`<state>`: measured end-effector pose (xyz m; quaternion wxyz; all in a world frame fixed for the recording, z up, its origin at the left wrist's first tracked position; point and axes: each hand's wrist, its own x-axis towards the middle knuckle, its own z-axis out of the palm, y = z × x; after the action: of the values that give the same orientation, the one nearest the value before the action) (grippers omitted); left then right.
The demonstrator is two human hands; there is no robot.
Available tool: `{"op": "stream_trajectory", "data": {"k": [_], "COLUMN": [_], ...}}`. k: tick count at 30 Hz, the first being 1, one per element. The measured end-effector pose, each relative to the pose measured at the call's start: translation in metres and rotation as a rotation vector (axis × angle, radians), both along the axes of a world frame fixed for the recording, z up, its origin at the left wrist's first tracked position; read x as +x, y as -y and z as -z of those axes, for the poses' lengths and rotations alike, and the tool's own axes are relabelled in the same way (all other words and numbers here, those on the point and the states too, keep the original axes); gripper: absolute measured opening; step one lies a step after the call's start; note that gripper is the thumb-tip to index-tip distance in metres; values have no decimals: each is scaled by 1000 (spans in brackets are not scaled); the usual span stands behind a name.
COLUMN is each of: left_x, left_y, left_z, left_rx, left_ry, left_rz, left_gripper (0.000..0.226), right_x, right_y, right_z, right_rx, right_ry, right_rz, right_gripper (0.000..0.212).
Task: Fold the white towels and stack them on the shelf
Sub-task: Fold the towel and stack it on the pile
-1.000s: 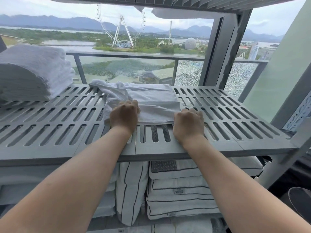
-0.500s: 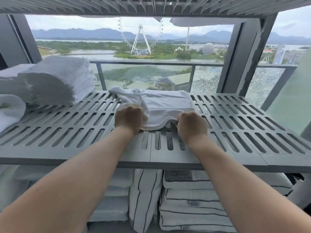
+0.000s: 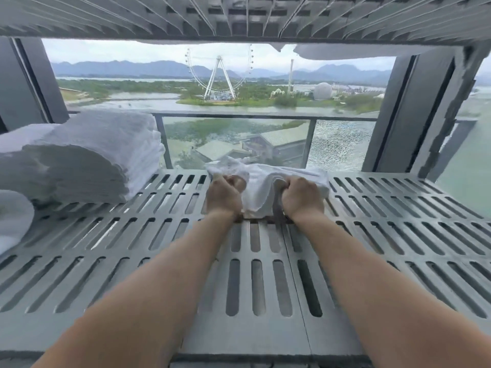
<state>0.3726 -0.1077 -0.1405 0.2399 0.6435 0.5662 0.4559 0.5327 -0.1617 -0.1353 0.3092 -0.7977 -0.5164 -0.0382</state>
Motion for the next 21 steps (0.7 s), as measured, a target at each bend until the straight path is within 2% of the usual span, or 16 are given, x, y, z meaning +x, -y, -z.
{"op": "stream_trajectory", "data": {"k": [3, 6, 9, 11, 13, 17, 21], "left_x": [0, -26, -67, -82, -89, -105, -111], "left_y": [-43, -79, -99, -102, -102, -94, -78], "left_z": [-10, -26, -31, -27, -25, -18, -11], "left_rx": [-82, -67, -62, -68, -75, -40, -46], "left_ry": [153, 256, 178, 124, 153, 138, 115], "left_rz": [23, -161, -407, -435, -437, -450, -466], "left_gripper": [24, 20, 24, 25, 24, 19, 13], "right_x": [11, 32, 45, 44, 38, 37, 48], "right_y": [-30, -37, -35, -39, -41, -32, -21], "right_z": [-1, -1, -3, -7, -13, -23, -15], "right_rx": [62, 257, 481, 568, 671, 824, 821], "right_ry": [-225, -485, -816, -1022, -1172, -1286, -1195], "right_rz": [78, 297, 503, 495, 463, 454, 546], "right_gripper": [28, 26, 28, 29, 27, 29, 25]}}
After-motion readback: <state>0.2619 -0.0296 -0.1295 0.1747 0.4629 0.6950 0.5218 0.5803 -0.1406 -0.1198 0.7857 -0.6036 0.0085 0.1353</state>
